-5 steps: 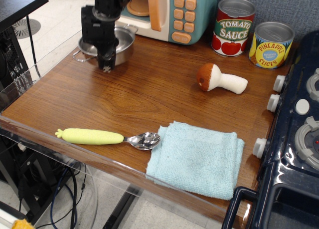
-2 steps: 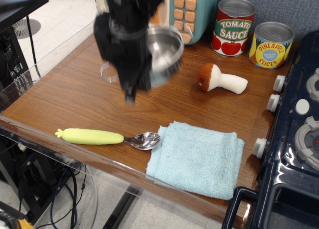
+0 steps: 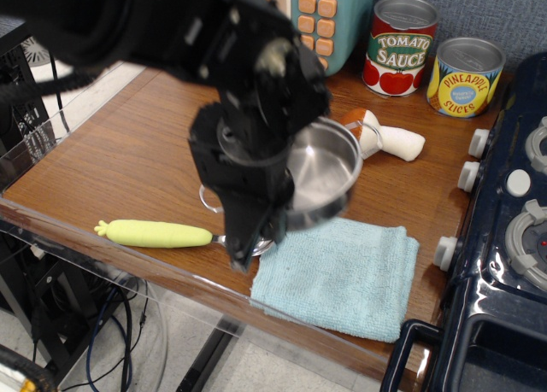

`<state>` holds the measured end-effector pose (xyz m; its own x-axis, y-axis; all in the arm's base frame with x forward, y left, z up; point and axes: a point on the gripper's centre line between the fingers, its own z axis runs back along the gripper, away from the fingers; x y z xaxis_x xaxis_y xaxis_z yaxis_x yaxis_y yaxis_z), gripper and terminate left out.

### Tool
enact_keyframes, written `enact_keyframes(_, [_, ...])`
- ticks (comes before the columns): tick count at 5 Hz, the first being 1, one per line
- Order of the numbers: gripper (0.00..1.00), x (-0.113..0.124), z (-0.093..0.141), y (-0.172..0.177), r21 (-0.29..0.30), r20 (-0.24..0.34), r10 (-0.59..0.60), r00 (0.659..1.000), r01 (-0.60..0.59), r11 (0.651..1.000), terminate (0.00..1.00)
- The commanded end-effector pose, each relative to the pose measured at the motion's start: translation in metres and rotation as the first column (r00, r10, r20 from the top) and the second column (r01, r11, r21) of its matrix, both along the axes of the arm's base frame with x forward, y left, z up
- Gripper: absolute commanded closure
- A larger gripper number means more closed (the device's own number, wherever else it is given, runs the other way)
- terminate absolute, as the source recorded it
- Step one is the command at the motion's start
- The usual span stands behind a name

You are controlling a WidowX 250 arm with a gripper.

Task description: Move pot on top of cloth so that head of spoon is touching it.

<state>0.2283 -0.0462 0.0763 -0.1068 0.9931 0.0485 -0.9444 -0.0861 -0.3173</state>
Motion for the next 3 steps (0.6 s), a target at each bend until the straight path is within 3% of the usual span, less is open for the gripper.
enact_keyframes(1, [1.00,-0.009,-0.019,-0.009,0.036,-0.010,-0.073,0.997,0.073,0.997,0.00])
enact_keyframes(3, [1.00,-0.007,-0.036,-0.013,0.070,-0.049,-0.063,0.997,0.066,0.995,0.00])
